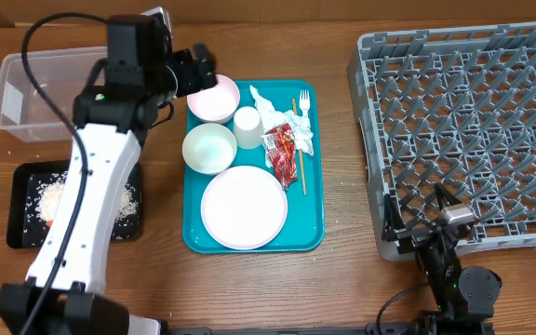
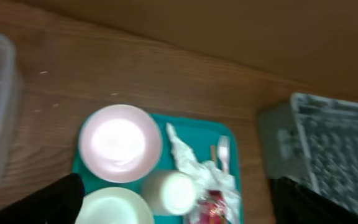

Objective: Sort waste into correct bins and load items into the dishwasher rack

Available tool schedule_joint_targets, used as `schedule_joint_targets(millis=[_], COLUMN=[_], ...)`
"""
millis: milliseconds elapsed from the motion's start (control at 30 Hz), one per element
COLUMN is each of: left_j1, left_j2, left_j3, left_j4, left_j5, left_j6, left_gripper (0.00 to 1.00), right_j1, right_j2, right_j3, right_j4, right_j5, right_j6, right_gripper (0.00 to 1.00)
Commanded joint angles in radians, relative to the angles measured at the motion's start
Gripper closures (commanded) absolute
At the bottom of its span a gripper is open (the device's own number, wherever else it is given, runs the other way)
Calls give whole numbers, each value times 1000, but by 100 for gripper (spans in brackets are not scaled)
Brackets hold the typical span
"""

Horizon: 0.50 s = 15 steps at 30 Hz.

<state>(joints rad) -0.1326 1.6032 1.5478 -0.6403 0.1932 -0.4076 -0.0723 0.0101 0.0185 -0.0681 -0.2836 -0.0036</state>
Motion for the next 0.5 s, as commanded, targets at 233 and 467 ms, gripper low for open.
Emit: schedule_joint_targets(millis=[233,467], left_j1=[-216,-336], left_j2=[132,186], left_j3=[3,3], left_j4=[-65,-54], left_j5=[-54,-343], left_j6=[236,235], left_gripper=[0,0], right_j1=[-4,-4], right_j2=[-7,-7], right_j3=[-10,-10], right_j4=[7,7], right_j5=[3,3], right_j6=[0,0], right_gripper=[0,0])
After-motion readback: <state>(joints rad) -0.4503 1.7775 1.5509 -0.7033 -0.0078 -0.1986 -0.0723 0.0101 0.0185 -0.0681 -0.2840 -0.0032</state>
